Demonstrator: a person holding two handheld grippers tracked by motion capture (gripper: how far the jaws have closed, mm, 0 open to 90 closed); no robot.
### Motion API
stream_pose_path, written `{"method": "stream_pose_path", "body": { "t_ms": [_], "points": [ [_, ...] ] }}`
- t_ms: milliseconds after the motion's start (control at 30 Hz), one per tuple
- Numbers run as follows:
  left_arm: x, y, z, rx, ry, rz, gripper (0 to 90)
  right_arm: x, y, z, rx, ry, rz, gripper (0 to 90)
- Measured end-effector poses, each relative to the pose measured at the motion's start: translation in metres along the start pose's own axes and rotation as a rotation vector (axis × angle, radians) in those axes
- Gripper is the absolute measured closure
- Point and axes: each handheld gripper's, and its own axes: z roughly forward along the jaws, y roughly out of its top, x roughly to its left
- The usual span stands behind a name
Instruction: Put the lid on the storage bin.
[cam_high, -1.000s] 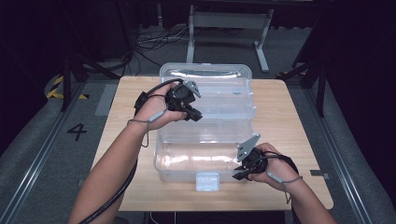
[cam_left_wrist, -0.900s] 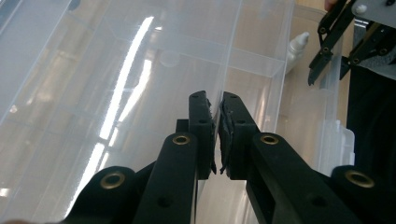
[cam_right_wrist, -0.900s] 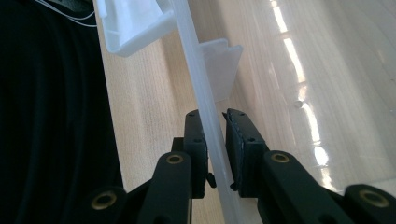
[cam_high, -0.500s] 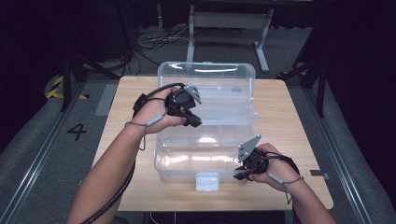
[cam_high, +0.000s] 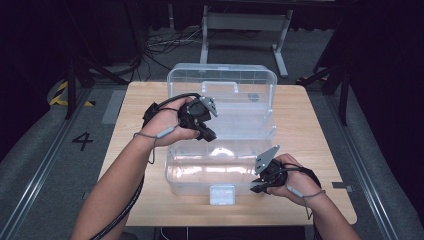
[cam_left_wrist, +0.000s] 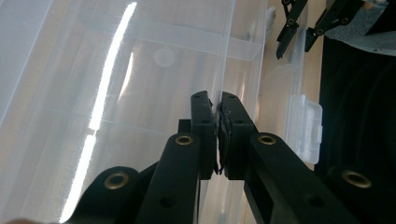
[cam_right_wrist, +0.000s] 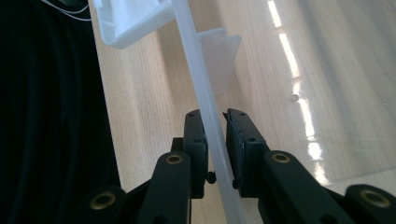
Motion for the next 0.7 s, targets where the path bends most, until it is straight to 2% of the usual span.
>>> {"method": "stream_pose_path", "body": {
  "t_ms": [67,100,200,500,600,700],
  "points": [
    [-0.002,-0.001,0.0,-0.001,-0.004,-0.004,86.1,0.001,0.0,0.0,0.006,0.0,0.011,78.3],
    [-0.002,-0.001,0.0,0.003,-0.003,0.002,86.1,0.0,0.0,-0.001,0.011,0.001,-0.006,78.2],
    [-0.004,-0.001,0.001,0.007,-0.008,0.003,86.2,0.0,0.0,0.0,0.012,-0.004,-0.018,78.2],
    [-0.011,-0.002,0.003,0.024,-0.02,0.012,86.4,0.002,0.001,-0.001,0.018,-0.02,-0.017,77.9],
    [-0.012,-0.002,0.004,0.028,-0.023,0.015,86.4,0.002,0.001,-0.001,0.029,-0.026,-0.031,77.7],
    [-0.014,-0.003,0.005,0.032,-0.027,0.016,86.5,0.005,0.002,-0.001,0.027,-0.034,-0.012,77.5]
  ]
}}
